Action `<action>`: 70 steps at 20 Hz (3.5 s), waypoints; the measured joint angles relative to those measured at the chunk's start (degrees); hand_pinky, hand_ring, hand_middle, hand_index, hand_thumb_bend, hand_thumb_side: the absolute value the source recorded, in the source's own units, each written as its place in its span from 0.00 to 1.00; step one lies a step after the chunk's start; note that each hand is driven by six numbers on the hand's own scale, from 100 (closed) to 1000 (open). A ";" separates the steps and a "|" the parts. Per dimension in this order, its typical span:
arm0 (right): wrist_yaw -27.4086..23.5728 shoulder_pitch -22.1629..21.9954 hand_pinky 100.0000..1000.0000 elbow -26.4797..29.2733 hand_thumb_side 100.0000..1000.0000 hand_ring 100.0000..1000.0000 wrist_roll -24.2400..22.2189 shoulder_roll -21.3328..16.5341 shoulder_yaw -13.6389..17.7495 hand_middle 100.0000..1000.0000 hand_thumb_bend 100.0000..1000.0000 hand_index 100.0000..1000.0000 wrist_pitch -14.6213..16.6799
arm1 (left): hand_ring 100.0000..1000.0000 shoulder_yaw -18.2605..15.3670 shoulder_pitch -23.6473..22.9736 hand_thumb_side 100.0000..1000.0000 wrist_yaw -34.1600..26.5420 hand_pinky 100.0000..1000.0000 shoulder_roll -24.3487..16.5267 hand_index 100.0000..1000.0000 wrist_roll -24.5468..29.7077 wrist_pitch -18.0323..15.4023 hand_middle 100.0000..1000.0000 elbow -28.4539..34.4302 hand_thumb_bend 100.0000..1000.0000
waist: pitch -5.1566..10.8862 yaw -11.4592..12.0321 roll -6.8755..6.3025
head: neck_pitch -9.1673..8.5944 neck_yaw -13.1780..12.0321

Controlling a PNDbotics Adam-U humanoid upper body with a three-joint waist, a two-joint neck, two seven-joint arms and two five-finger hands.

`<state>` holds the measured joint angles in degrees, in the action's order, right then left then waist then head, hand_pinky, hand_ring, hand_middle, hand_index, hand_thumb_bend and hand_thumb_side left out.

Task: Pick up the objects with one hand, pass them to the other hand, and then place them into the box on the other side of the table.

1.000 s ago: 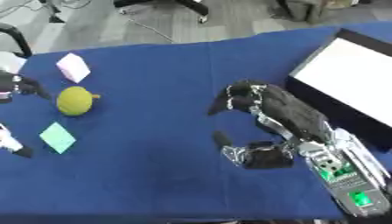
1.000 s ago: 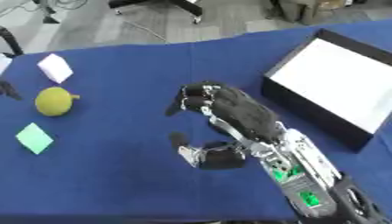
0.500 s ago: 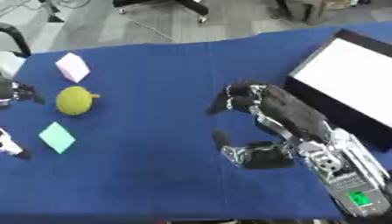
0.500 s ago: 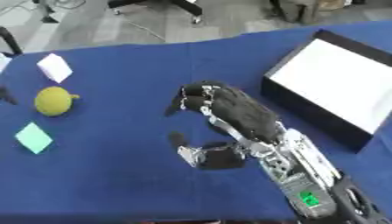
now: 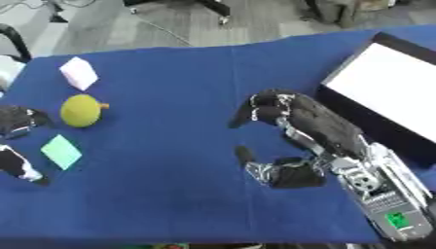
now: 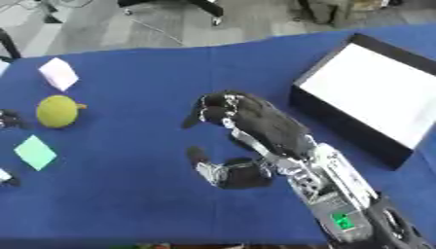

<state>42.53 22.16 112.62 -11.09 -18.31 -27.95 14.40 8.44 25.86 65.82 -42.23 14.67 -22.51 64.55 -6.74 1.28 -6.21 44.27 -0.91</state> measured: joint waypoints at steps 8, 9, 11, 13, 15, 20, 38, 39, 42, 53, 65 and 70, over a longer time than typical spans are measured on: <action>-0.15 0.04 0.73 0.00 0.28 0.67 -0.02 0.02 0.01 0.58 0.00 0.67 -0.03 | 0.72 -1.33 0.29 0.43 7.88 0.78 2.39 0.79 -7.88 1.40 0.66 -3.92 0.69 | -0.08 -0.02 0.21 | 0.00 -0.11; -0.17 0.04 0.73 0.00 0.28 0.67 -0.02 0.02 0.02 0.58 0.00 0.67 -0.03 | 0.72 -1.33 0.30 0.43 8.84 0.78 2.47 0.79 -8.86 1.31 0.65 -4.66 0.70 | -0.08 -0.02 0.21 | 0.00 -0.15; -0.19 0.06 0.73 0.00 0.28 0.67 -0.03 0.02 0.02 0.58 0.00 0.67 -0.04 | 0.72 -1.33 0.32 0.43 10.86 0.78 2.48 0.79 -10.83 1.11 0.65 -6.08 0.70 | -0.08 -0.02 0.21 | 0.00 -0.20; -0.21 0.06 0.73 0.00 0.28 0.67 -0.03 0.02 0.02 0.58 0.00 0.67 -0.04 | 0.72 -1.36 0.39 0.42 12.69 0.78 2.74 0.78 -12.70 0.91 0.64 -7.16 0.67 | -0.09 -0.02 0.21 | 0.00 -0.20; -0.22 0.08 0.73 0.00 0.28 0.67 -0.03 0.02 0.03 0.58 0.00 0.67 -0.04 | 0.72 -1.44 0.56 0.41 14.59 0.78 3.13 0.78 -14.48 0.62 0.65 -8.04 0.67 | -0.10 -0.02 0.25 | 0.00 -0.21; -0.28 0.28 0.73 0.00 0.28 0.67 -0.07 0.02 0.05 0.58 0.00 0.67 -0.09 | 0.71 -2.52 1.12 0.38 18.80 0.78 3.78 0.79 -18.73 0.07 0.66 -9.44 0.60 | -0.11 0.01 0.28 | 0.00 -0.23; -0.42 0.33 0.73 0.00 0.28 0.67 -0.21 0.03 0.30 0.58 0.00 0.67 -0.05 | 0.71 -3.21 2.95 0.33 14.55 0.79 4.41 0.76 -18.09 -6.17 0.65 -10.24 0.48 | -0.11 -0.16 0.29 | 0.00 -0.48; -0.42 0.33 0.73 0.00 0.28 0.67 -0.22 0.06 0.30 0.58 0.00 0.67 -0.04 | 0.70 -3.20 2.97 0.34 14.33 0.79 4.41 0.76 -17.43 -6.54 0.64 -10.24 0.49 | -0.11 -0.18 0.29 | 0.00 -0.48; -0.42 0.33 0.73 0.00 0.28 0.67 -0.24 0.32 0.30 0.58 0.00 0.67 -0.02 | 0.70 -3.10 3.07 0.34 13.91 0.79 4.41 0.75 -15.51 -7.47 0.63 -10.24 0.49 | -0.12 -0.21 0.26 | 0.00 -0.48; -0.43 0.27 0.73 -0.18 0.28 0.67 -0.26 0.41 0.30 0.58 0.00 0.67 0.00 | 0.51 -3.10 3.28 0.28 13.15 0.74 4.42 0.55 -13.65 -8.27 0.45 -9.70 0.33 | -0.26 -0.25 0.26 | 0.00 -0.49; -0.43 0.23 0.73 -0.33 0.27 0.67 -0.33 0.41 0.30 0.58 0.00 0.67 0.10 | 0.41 -3.97 3.26 0.17 6.34 0.69 4.44 0.41 -18.45 -7.62 0.34 -6.25 0.00 | -0.26 -0.09 0.29 | 0.00 -0.49; 0.14 0.66 0.73 0.01 0.09 0.69 0.60 0.40 0.33 0.61 0.00 0.68 0.51 | 0.40 -4.15 2.31 0.16 1.23 0.68 5.47 0.40 -19.12 -9.50 0.34 -0.12 0.00 | -0.26 0.12 0.33 | 0.00 -0.48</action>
<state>42.67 22.82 112.63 -10.49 -17.91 -27.62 14.90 4.28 28.17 67.05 -36.76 -4.45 -32.01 64.43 -7.01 1.39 -5.89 44.27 -1.38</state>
